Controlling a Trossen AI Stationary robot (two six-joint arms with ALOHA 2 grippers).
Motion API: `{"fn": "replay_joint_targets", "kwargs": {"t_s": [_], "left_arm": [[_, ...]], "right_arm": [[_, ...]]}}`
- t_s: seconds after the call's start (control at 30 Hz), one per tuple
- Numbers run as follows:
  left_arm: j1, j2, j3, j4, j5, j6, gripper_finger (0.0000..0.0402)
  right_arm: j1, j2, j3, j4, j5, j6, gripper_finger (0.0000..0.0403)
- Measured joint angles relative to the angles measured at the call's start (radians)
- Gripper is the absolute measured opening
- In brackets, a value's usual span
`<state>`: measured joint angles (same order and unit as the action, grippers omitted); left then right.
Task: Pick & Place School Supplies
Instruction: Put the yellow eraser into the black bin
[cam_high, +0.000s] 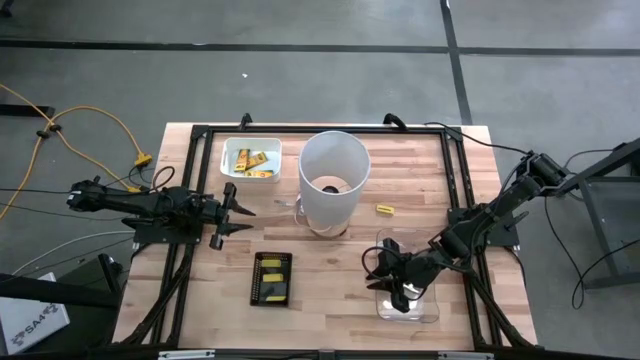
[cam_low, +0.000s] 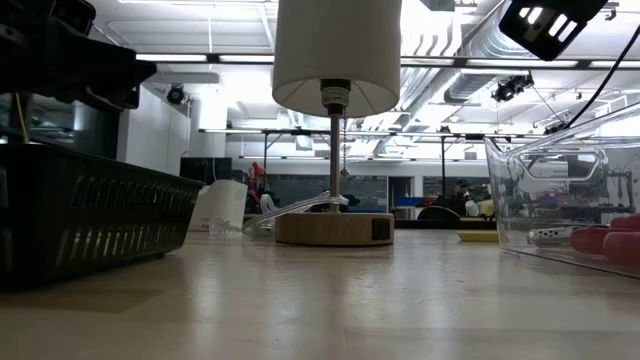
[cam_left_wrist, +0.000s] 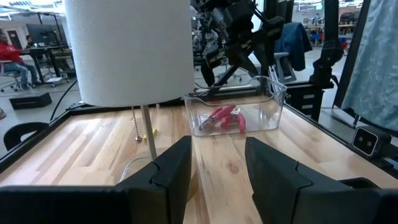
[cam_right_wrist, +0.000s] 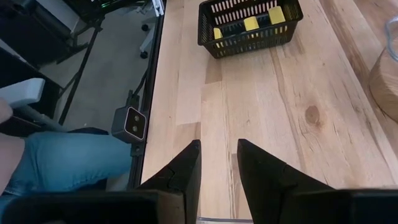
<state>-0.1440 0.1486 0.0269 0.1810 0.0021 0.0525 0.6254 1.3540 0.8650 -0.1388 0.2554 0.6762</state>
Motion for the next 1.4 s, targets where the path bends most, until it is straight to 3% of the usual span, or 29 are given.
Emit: {"fn": "replay_joint_targets", "kwargs": {"t_s": [0.2, 0.37, 0.63, 0.8, 1.0, 1.2, 1.4], "left_arm": [[0.000, 0.000, 0.000, 0.000, 0.000, 0.000, 0.0144], [0.000, 0.000, 0.000, 0.000, 0.000, 0.000, 0.0144], [0.000, 0.000, 0.000, 0.000, 0.000, 0.000, 0.0144], [0.000, 0.000, 0.000, 0.000, 0.000, 0.000, 0.0144], [0.000, 0.000, 0.000, 0.000, 0.000, 0.000, 0.0144], [0.000, 0.000, 0.000, 0.000, 0.000, 0.000, 0.0144], [0.000, 0.000, 0.000, 0.000, 0.000, 0.000, 0.0144]], "right_arm": [[0.000, 0.000, 0.000, 0.000, 0.012, -0.001, 0.0097], [0.000, 0.000, 0.000, -0.001, 0.122, -0.076, 0.0097], [-0.005, 0.000, 0.000, -0.021, 0.096, -0.262, 0.0097], [-0.014, -0.048, 0.000, -0.181, 0.218, -0.283, 0.0097], [-0.028, -0.142, 0.000, -0.430, 0.350, -0.185, 0.0097], [-0.150, -0.227, 0.000, -0.520, 0.306, -0.151, 0.0097], [-0.368, -0.252, 0.000, -0.599, 0.175, -0.225, 0.0097]]}}
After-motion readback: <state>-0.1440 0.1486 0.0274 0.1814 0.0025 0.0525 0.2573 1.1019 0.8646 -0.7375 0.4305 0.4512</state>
